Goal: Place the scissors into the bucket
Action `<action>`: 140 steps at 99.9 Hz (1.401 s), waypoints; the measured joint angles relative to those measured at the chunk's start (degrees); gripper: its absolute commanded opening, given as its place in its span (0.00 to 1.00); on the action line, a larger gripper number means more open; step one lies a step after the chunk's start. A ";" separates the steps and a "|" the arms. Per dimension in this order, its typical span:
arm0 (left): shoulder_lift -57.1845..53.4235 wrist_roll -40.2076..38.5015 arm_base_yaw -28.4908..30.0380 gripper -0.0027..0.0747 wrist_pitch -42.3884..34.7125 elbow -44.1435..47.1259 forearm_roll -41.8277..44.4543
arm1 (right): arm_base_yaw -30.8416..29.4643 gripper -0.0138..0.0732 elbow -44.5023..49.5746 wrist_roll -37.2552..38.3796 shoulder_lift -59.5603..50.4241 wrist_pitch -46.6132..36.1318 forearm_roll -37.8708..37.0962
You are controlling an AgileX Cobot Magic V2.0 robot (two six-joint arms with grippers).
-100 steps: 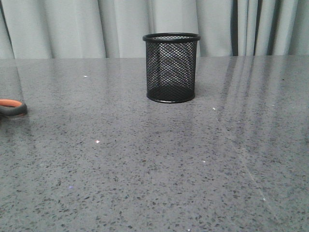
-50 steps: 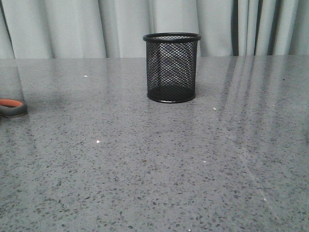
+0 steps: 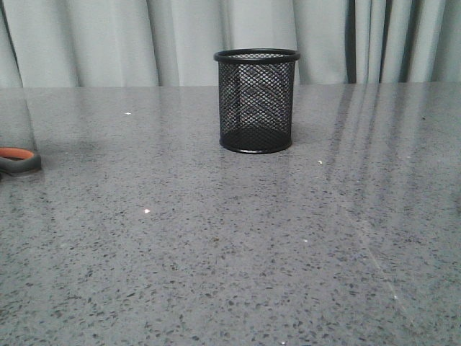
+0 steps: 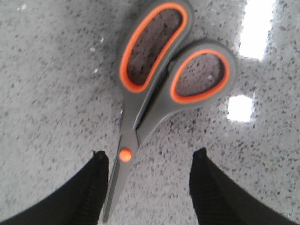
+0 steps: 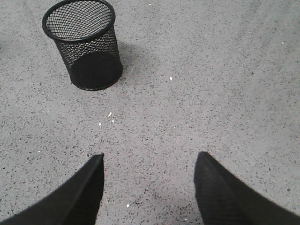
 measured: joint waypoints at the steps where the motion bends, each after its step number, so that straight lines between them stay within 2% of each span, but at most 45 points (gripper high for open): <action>1: 0.25 0.18 0.00 0.50 0.00 0.00 -0.12 | 0.10 0.60 0.00 0.00 0.00 0.00 0.00; 36: 4.36 1.51 0.00 0.50 -0.10 -0.12 -1.65 | 1.19 0.60 0.00 -0.44 0.00 0.00 0.00; 82: 7.05 7.36 0.00 0.50 -0.57 -0.12 1.29 | 1.19 0.60 0.00 -0.58 0.00 0.00 -0.08; 106: 7.63 8.44 0.00 0.50 -3.33 -0.12 1.34 | 1.19 0.60 0.00 -0.62 0.00 0.00 -0.08; 140: 10.36 8.66 0.23 0.50 -3.25 -0.60 1.02 | 1.19 0.60 0.00 -0.71 0.09 0.00 -0.08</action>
